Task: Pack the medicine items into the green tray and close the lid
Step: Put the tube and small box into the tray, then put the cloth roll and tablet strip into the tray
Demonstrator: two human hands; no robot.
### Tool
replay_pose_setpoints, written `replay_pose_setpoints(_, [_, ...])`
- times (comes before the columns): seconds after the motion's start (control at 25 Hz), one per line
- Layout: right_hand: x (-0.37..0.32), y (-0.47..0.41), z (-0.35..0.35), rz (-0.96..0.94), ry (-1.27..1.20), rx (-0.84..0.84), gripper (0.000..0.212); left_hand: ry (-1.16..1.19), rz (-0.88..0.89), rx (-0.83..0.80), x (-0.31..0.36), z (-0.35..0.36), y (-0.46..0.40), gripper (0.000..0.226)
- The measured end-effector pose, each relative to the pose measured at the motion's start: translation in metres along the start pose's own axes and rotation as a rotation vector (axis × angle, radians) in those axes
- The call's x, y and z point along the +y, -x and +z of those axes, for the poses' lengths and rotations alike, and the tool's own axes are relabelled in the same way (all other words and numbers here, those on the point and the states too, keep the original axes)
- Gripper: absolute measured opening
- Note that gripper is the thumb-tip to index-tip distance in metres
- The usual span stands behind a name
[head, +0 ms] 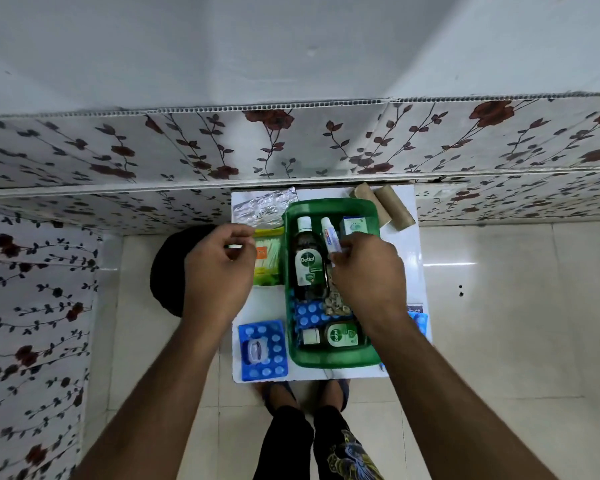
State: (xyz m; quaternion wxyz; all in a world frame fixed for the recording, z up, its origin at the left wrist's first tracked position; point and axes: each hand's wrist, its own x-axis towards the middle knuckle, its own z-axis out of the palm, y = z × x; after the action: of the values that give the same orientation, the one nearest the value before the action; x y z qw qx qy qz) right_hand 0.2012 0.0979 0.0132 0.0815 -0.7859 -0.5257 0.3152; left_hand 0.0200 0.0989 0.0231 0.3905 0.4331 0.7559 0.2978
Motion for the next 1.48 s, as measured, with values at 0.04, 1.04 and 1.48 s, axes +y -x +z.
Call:
replay_pose_setpoints(0.04, [-0.004,-0.004,0.006,-0.022,0.073,-0.005,0.014,-0.01,-0.008,0.012,-0.007,-0.004,-0.003,0.015])
replay_pose_setpoints(1.04, [0.102,-0.03,0.002,0.295,-0.109,-0.066,0.038,-0.678,0.174,-0.559,-0.107,-0.021,0.057,0.066])
replay_pose_setpoints(1.48, [0.107,-0.036,0.004,0.336,-0.309,-0.052,0.036,-0.789,0.335,-0.531,-0.101,-0.019,0.059,0.041])
